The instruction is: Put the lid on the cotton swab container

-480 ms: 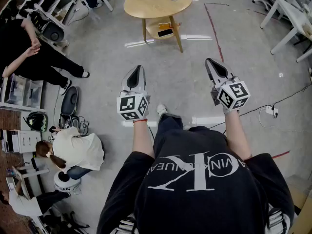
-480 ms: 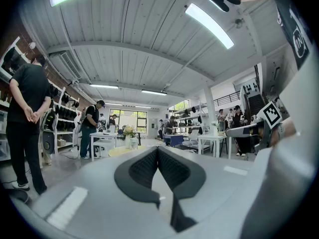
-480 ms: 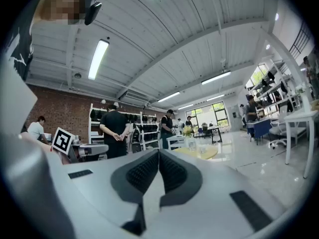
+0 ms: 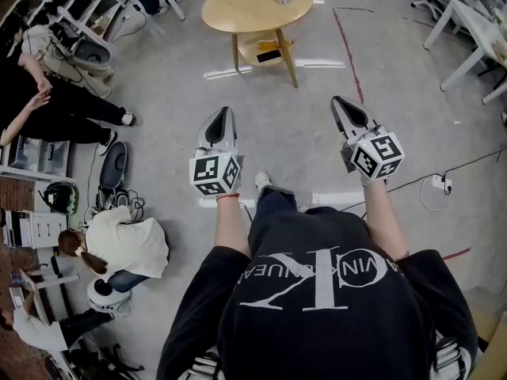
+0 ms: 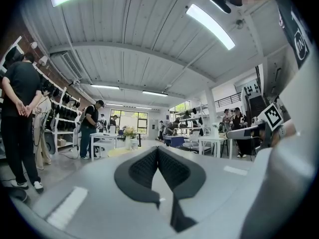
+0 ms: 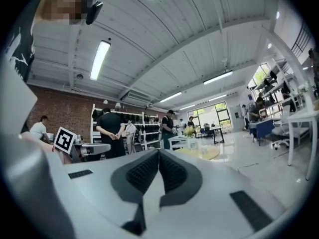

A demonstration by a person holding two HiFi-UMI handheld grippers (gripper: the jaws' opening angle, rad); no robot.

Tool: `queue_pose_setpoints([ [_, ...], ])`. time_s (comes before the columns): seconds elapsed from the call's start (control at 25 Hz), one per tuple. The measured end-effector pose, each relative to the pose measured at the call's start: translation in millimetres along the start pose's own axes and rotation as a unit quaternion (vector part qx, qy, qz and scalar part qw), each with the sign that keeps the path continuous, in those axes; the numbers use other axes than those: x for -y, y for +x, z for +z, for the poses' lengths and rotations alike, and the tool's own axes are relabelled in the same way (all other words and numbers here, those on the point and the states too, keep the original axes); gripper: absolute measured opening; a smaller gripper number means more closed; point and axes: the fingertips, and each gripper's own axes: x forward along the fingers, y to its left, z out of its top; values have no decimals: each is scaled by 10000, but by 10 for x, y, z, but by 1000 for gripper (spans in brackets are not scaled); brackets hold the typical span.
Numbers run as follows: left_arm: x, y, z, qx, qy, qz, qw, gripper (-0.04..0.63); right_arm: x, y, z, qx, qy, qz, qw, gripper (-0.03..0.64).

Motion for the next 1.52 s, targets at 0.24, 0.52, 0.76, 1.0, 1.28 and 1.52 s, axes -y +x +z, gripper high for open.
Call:
queue_pose_setpoints([
  [0.24, -9, 82, 17, 74, -125, 4, 9999, 12, 63, 52, -10, -2, 46, -23, 10000, 17],
  [0.52, -140, 384, -129, -17, -239, -201, 9995, 13, 251, 299, -86, -22, 232, -168, 9996, 18],
  [0.76, -294, 930, -274, -115, -426, -401, 9982, 104, 583, 710, -181, -128, 486, -221, 9985, 101],
  [1.0, -600, 1566, -334, -312, -564, -557, 9964, 124, 947, 1188, -226, -282, 635, -459, 9965, 104],
  [1.28, -834, 2324, -275, -337, -577, -867, 9940, 130, 1363, 1666, -231, -289, 780, -768, 9936, 106],
  [1.52, -1089, 2794, -293, -360, -599, -1012, 9924, 133, 1590, 2062, -231, -325, 788, -932, 9920, 106],
])
